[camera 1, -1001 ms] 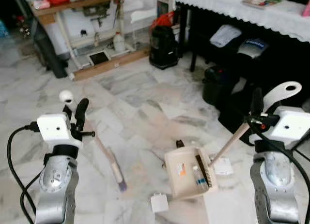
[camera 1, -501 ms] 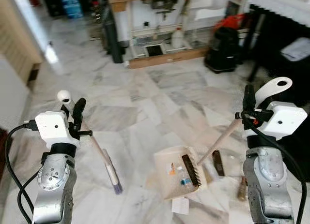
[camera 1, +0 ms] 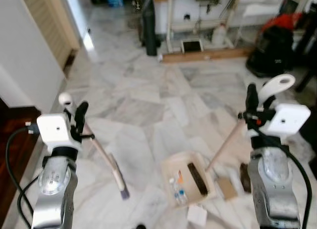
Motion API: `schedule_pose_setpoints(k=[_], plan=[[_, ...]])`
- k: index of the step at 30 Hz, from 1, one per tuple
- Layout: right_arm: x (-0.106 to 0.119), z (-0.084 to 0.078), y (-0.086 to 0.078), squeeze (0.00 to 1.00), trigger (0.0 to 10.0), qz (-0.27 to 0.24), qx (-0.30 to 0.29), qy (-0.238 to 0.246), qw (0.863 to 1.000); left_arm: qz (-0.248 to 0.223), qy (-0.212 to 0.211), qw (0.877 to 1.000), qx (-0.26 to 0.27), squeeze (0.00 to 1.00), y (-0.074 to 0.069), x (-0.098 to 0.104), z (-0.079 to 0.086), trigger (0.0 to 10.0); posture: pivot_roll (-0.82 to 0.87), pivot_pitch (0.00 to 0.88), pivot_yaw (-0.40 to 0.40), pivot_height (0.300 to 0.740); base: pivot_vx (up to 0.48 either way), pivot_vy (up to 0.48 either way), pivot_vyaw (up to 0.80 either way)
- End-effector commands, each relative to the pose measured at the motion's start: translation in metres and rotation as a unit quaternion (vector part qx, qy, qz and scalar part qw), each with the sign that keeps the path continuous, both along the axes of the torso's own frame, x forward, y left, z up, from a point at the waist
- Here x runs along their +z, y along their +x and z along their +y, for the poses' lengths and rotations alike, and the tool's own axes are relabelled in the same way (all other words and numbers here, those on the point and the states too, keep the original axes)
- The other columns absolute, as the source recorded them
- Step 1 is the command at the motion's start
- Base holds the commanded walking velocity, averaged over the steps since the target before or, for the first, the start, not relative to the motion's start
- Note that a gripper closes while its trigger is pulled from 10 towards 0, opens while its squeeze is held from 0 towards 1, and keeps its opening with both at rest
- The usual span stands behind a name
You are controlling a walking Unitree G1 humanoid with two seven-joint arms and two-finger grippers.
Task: Sweep floor
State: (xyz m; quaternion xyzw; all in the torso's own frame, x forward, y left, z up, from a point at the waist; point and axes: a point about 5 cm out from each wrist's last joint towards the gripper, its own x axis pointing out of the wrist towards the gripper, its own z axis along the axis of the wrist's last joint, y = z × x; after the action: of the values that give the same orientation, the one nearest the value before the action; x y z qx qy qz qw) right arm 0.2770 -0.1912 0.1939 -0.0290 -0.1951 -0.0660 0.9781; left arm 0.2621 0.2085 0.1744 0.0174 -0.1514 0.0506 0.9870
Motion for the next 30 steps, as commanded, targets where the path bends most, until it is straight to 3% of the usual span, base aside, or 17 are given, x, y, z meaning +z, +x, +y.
schedule_pose_setpoints(k=[1,24,30], plan=[[0.0169,0.0001,-0.0036,0.00,10.0,-0.041,0.002,0.001,0.999,-0.021,0.008,1.000,0.005,0.00,-0.0029,0.0097,0.0028,10.0,-0.05,0.086,0.051,0.740,0.000,0.000,0.79],[0.0129,0.0004,-0.0025,0.00,10.0,-0.034,0.013,0.042,0.998,-0.019,0.005,1.000,0.005,0.00,-0.0023,0.0092,0.0008,10.0,-0.04,0.050,0.050,0.740,0.000,0.000,0.79],[0.0091,-0.0001,-0.0035,0.00,10.0,-0.029,0.008,0.087,0.996,-0.018,0.005,1.000,0.002,0.00,-0.0031,0.0087,0.0000,10.0,-0.04,0.043,0.055,0.740,0.000,0.000,0.79]])
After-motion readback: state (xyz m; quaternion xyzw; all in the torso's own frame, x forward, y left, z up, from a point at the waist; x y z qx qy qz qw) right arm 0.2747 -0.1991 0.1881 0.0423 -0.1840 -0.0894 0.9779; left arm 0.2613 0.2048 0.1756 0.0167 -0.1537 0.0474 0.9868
